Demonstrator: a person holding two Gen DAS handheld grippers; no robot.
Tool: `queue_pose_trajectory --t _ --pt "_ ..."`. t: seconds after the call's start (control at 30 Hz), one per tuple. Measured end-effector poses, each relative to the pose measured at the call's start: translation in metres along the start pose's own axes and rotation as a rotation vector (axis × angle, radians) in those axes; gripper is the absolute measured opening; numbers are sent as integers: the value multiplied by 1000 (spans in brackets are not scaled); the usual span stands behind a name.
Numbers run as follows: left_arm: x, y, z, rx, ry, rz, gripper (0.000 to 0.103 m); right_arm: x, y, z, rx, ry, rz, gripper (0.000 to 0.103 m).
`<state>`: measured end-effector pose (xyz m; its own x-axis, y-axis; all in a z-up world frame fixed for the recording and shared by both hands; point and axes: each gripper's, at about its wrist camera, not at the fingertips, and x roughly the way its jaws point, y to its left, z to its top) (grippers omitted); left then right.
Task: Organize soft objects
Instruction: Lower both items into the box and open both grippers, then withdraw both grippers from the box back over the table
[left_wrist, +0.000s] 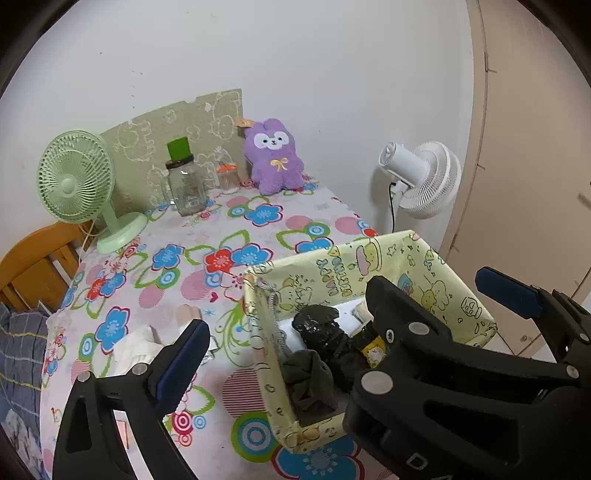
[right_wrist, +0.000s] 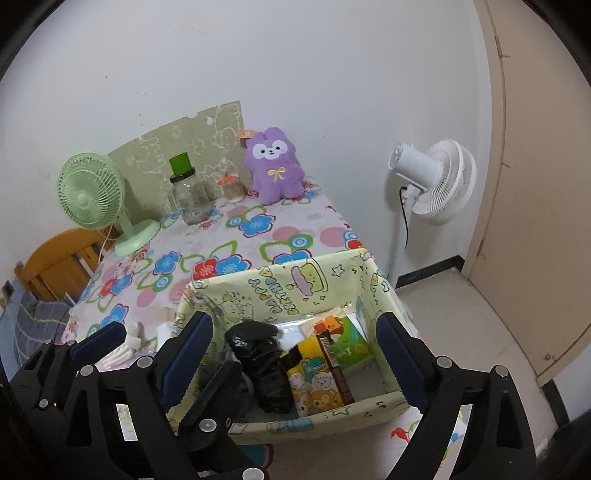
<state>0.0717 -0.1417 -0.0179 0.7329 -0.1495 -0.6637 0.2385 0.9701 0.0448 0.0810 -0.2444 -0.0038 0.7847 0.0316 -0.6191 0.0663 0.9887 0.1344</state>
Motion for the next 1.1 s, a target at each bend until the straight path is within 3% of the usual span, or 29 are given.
queue_pose_trajectory --t 1.1 --pt "-51 64 -24 -68 -61 38 99 -39 80 -9 -141 -34 13 94"
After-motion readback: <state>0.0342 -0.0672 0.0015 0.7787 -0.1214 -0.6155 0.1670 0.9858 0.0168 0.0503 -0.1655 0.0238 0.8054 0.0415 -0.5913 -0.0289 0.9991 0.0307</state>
